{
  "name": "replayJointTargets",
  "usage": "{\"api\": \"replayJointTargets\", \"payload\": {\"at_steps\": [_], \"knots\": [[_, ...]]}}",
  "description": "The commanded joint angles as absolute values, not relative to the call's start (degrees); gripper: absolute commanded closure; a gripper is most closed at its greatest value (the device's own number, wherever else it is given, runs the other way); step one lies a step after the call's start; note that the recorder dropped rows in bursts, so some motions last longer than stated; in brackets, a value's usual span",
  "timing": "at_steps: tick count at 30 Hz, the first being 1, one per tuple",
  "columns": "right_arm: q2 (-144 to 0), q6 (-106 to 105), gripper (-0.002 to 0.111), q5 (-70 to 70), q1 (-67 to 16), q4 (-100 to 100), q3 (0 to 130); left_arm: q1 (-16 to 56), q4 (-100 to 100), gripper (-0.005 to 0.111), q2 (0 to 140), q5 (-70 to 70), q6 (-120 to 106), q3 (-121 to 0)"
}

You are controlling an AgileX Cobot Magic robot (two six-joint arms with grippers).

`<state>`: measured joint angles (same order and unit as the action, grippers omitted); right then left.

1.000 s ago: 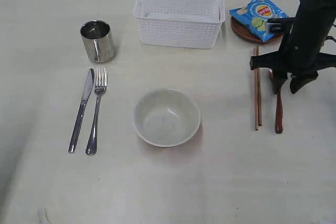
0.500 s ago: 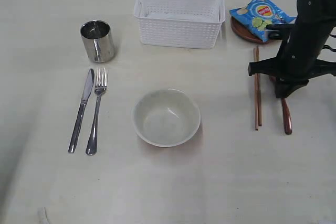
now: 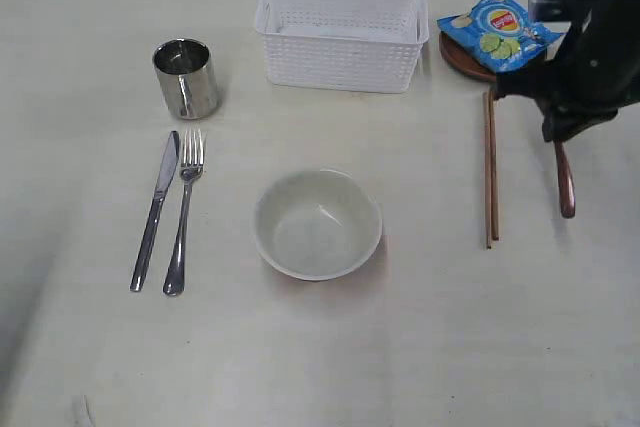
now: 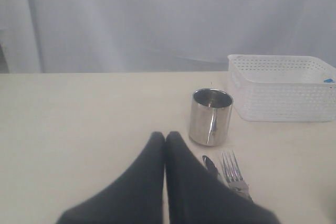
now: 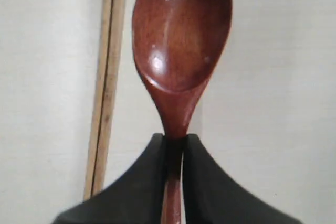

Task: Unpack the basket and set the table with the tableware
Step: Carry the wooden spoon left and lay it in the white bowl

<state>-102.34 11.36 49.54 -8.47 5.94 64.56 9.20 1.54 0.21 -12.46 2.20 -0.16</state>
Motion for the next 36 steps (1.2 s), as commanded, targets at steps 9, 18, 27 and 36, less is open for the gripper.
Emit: {"api": "replayJointTargets", "payload": {"at_steps": [9,18,27,36], "knots": [[-87.6,-5.9,0.109,58.92,-17.16,-11.78,67.63,9.26,1.94,0.107,0.0,-12.1,2.18,0.0],[-94.57,-5.9,0.109,68.9,-35.37,-9.86,70.64,9.26,1.94,0.107,0.0,-12.1,2.18,0.0],[-107.38,-5.0,0.109,69.96,-42.94,-9.75,77.92,9.26,1.75,0.107,0.0,-12.1,2.18,0.0],[-108.81,-1.3,0.109,69.96,-42.94,-4.59,79.12,9.26,1.75,0.107,0.0,-12.1,2.18,0.0]]}}
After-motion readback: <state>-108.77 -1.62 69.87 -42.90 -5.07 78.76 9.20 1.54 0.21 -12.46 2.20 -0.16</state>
